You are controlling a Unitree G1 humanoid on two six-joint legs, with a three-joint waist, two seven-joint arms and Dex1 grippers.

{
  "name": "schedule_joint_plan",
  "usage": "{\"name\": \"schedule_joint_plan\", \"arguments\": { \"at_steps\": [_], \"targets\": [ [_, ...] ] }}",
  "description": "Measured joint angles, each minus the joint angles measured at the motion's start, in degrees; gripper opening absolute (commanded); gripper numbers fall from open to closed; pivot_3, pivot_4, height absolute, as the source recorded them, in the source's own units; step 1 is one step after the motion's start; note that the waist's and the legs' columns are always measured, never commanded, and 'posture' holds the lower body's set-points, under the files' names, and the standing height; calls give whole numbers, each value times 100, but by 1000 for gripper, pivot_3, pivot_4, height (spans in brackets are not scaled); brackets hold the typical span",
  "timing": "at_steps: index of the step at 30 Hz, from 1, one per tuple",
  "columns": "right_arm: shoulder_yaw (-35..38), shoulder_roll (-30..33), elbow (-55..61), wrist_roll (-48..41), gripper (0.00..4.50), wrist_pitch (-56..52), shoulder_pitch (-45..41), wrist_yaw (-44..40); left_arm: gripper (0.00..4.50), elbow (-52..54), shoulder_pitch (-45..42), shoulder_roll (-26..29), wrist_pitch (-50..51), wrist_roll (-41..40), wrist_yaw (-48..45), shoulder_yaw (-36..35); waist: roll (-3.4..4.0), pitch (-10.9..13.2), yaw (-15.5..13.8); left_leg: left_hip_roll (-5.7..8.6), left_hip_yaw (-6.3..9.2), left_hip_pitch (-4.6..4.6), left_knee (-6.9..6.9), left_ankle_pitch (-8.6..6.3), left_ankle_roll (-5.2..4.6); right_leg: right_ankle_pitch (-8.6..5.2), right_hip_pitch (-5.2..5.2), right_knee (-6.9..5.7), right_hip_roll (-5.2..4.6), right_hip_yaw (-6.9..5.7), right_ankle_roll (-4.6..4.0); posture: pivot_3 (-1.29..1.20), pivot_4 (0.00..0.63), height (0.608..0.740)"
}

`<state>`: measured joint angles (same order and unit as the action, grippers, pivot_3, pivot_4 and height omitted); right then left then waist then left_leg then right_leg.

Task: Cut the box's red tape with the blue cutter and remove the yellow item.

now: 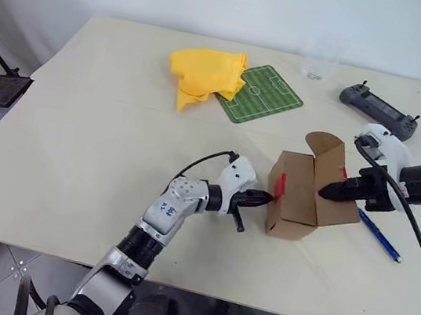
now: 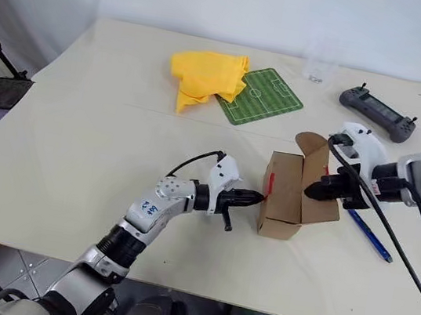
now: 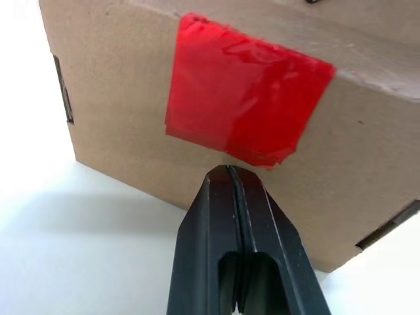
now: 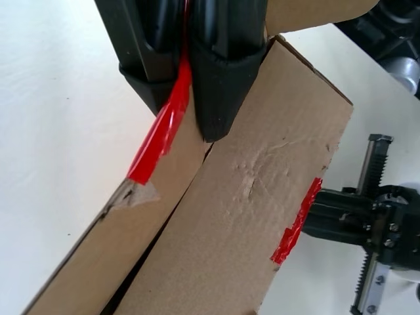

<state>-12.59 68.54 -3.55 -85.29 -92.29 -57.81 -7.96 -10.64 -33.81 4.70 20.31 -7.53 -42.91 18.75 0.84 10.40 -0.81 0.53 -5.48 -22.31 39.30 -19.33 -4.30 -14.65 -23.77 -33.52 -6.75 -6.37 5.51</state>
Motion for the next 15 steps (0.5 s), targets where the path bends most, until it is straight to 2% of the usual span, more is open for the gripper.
{"name": "schedule_joint_plan", "arguments": {
  "at_steps": [4, 6, 9, 15],
  "targets": [
    [-108, -10, 100, 4, 24, 0, -129, 112, 0, 265, 122, 449, -41, -26, -306, -32, 0, 0, 28, -2, 0, -8, -2, 12, 17, -1, -12, -6, 0, -1, -4, 0, 150, 740],
    [-178, -9, 199, 75, 24, 0, -207, 148, 0, 515, 154, 492, 16, -207, -406, -176, 0, 0, 28, -2, 0, -12, -2, 10, 14, 0, -15, -5, 0, -1, -5, 0, 150, 740],
    [-229, -9, 342, 189, 24, 0, -265, 160, 0, 873, 146, 365, 155, -578, -427, -392, 0, 0, 22, -2, 0, -15, -2, 5, 10, 0, -15, 0, 0, -1, -4, 0, 150, 740],
    [-270, -10, 568, 383, 24, 0, -331, 166, 0, 1269, -147, -383, 378, -1277, -144, -781, 0, 1, -39, -2, 0, -22, -2, 2, 7, 2, -15, 7, 1, -9, -2, 0, 150, 740]
  ]
}}
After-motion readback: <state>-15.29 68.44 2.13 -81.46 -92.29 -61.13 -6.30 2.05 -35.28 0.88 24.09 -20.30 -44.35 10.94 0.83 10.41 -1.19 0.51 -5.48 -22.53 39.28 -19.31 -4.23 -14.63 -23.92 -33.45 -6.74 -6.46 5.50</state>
